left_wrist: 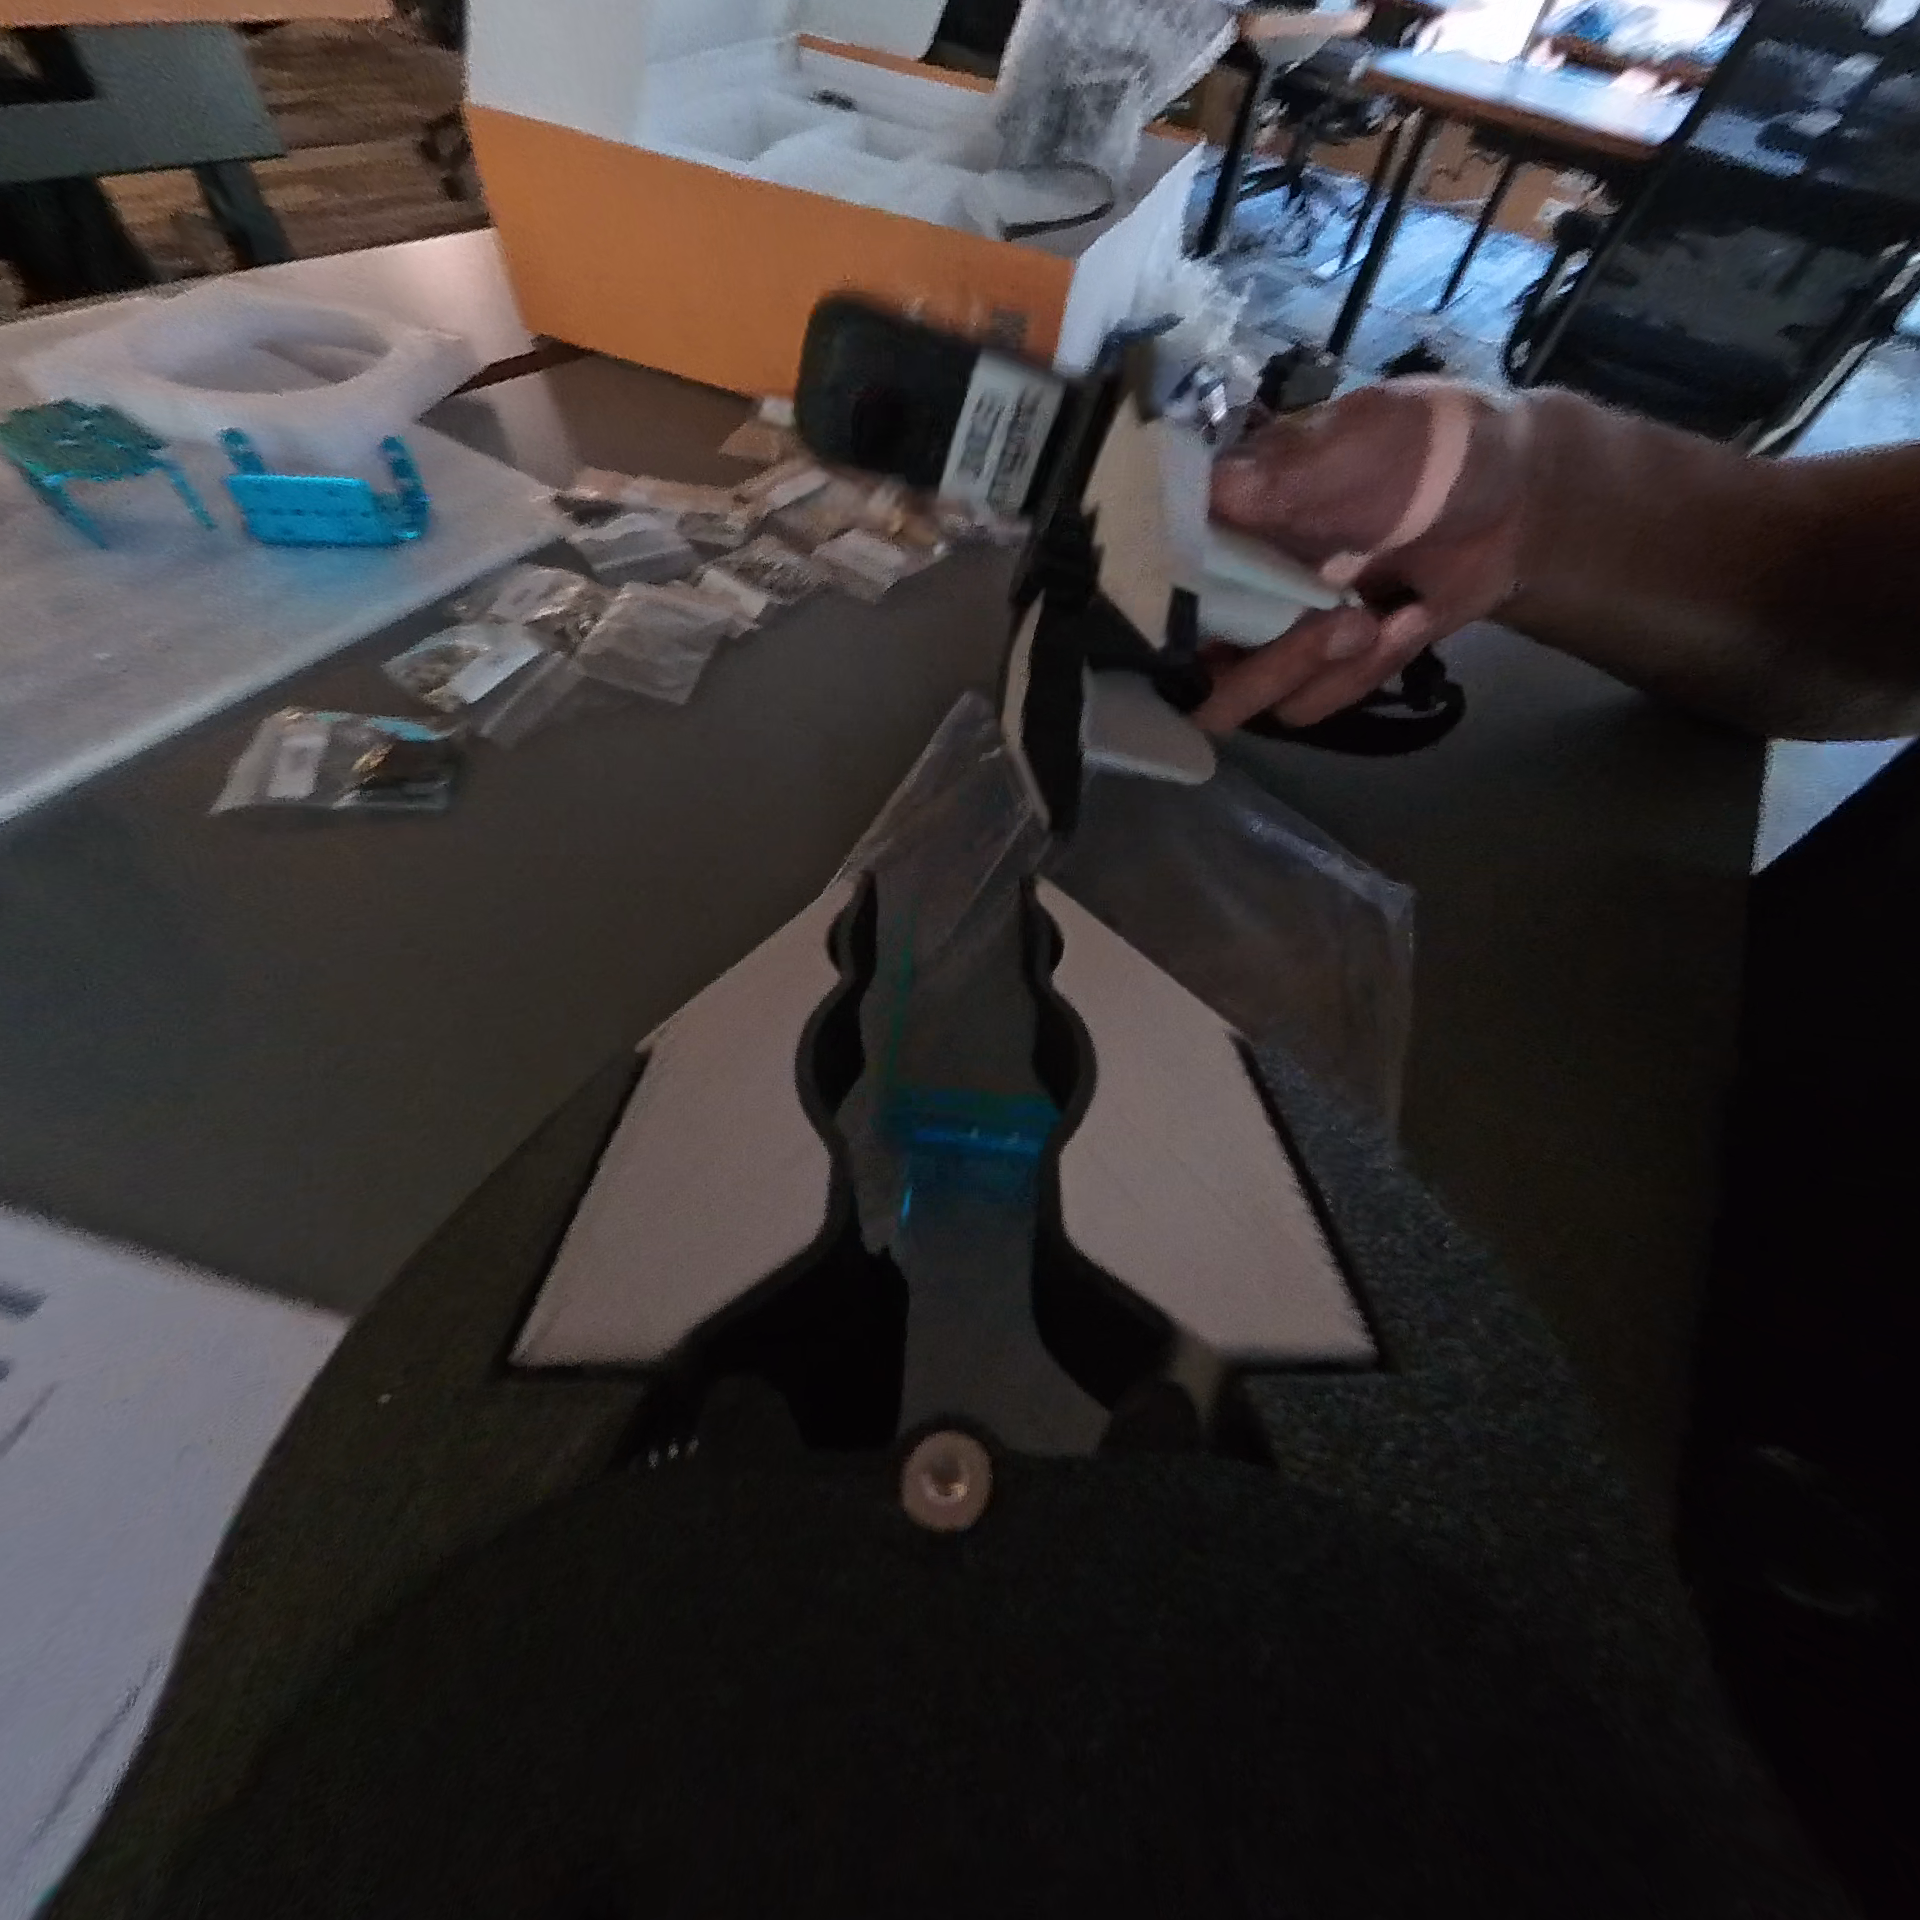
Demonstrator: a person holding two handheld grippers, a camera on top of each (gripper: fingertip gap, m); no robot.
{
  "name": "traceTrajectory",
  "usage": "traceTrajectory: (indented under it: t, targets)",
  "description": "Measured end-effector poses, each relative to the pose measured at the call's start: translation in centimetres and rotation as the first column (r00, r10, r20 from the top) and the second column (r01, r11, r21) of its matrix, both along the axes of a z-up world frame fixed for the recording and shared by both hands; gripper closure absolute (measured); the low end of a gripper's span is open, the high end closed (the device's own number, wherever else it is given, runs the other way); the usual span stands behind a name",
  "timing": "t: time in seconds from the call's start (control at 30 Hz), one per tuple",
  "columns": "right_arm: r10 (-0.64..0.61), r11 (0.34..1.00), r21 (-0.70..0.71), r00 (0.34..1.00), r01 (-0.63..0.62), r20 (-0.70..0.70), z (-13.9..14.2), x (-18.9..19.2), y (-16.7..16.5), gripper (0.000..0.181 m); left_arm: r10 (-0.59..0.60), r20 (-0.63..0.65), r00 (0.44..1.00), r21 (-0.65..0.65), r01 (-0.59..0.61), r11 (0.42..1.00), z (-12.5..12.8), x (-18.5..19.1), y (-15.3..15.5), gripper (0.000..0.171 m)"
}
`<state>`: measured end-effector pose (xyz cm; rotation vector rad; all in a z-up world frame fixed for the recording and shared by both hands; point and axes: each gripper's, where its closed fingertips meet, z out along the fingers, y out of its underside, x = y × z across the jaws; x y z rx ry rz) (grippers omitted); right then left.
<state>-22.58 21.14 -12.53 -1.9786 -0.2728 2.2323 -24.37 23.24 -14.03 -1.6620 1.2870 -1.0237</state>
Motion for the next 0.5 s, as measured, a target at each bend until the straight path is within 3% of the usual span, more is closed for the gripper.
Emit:
traceTrajectory:
  t: [0.1,0.17,0.23,0.33,0.43,0.5]
  targets:
    - [-0.012,0.94,0.331,0.962,-0.082,0.274,-1.3,0.1,-0.1,0.147,0.038,-0.083,0.996,0.035,-0.036,0.999,-0.9,-2.8,-0.2,0.141]
    - [-0.075,0.844,0.5,0.881,-0.193,0.466,-3.1,0.7,0.5,0.148,-0.002,-0.156,0.988,0.017,0.005,1.0,-2.2,-3.8,-1.3,0.112]
    - [-0.059,0.75,0.57,0.825,-0.334,0.562,-4.0,0.7,0.0,0.154,-0.009,-0.224,0.975,0.063,0.023,0.998,-3.5,-3.8,-1.5,0.095]
    - [-0.038,0.621,0.6,0.745,-0.505,0.666,-5.4,0.3,-0.6,0.156,-0.074,-0.288,0.955,0.07,0.098,0.993,-4.9,-2.4,-2.0,0.087]
    - [-0.047,0.523,0.621,0.707,-0.584,0.705,-6.1,-0.4,-0.5,0.155,-0.1,-0.35,0.931,0.078,0.136,0.988,-6.2,-1.2,-1.8,0.088]
    - [-0.042,0.495,0.62,0.696,-0.609,0.717,-6.4,-0.8,-0.4,0.155,-0.12,-0.383,0.916,0.079,0.162,0.984,-6.9,-0.8,-1.9,0.103]
